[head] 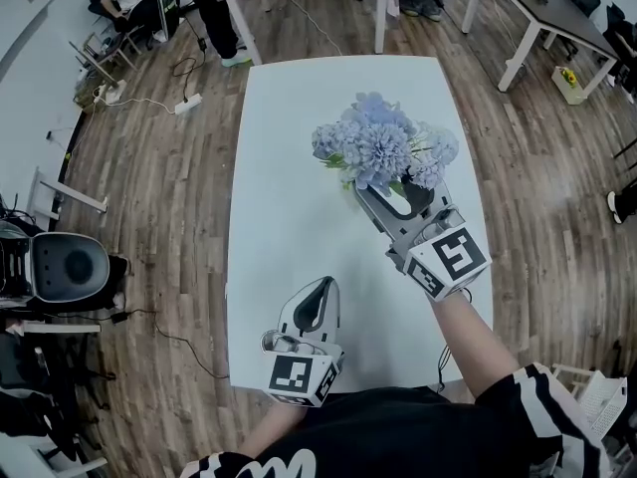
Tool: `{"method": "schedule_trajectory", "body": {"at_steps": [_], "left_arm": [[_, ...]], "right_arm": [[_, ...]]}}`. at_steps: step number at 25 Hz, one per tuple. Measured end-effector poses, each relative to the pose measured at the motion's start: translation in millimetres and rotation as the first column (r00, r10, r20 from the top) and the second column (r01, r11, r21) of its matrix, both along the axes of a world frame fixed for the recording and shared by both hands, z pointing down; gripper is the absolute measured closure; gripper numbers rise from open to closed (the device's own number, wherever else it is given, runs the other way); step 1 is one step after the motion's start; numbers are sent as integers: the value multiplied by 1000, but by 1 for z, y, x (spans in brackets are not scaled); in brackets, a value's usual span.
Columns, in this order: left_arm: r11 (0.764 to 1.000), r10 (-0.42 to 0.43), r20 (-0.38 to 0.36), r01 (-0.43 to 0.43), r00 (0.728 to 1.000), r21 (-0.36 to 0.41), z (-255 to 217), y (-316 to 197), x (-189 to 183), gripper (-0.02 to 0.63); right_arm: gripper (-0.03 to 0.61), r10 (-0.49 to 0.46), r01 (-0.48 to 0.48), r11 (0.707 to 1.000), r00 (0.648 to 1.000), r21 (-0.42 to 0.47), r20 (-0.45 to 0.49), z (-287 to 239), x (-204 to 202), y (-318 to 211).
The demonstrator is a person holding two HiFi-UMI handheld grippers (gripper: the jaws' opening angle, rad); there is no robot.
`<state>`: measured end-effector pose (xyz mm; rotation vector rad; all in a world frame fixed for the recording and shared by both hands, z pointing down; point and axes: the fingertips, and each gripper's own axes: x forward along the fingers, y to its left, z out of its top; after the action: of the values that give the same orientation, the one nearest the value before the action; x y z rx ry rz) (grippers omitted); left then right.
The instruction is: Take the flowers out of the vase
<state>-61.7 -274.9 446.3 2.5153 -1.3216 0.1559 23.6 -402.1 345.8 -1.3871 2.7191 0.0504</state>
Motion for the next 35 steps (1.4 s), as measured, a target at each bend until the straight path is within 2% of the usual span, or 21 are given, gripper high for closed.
{"method": "schedule_trajectory", "body": {"at_steps": [6, 7, 9, 14, 19, 35], "left_arm": [[1000, -6, 3, 6, 1000, -4, 4, 2, -6, 609], [1000, -7, 4, 7, 1000, -5, 5, 2, -7, 609], [1000, -9, 6, 9, 1000, -8, 6, 1, -8, 609], [1000, -15, 9, 16, 1000, -15, 8, -1, -9, 609], [1000, -18, 8, 18, 1000, -15, 7, -5, -7, 609], [999, -31, 5, 31, 1000, -18, 6, -3, -13, 609]], "right_arm": [[322, 9, -9, 1000, 1000, 7, -8, 3, -2, 0], [346, 12, -12, 1000, 1000, 7, -9, 3, -2, 0], [438, 18, -18, 1000, 1000, 9, -7, 3, 0, 0], [504, 23, -23, 1000, 1000, 9, 0, 4, 4, -3], [541, 36, -36, 999, 999, 22, -13, 3, 9, -9], [548, 64, -61, 992, 998, 112, -20, -24, 7, -5]]}}
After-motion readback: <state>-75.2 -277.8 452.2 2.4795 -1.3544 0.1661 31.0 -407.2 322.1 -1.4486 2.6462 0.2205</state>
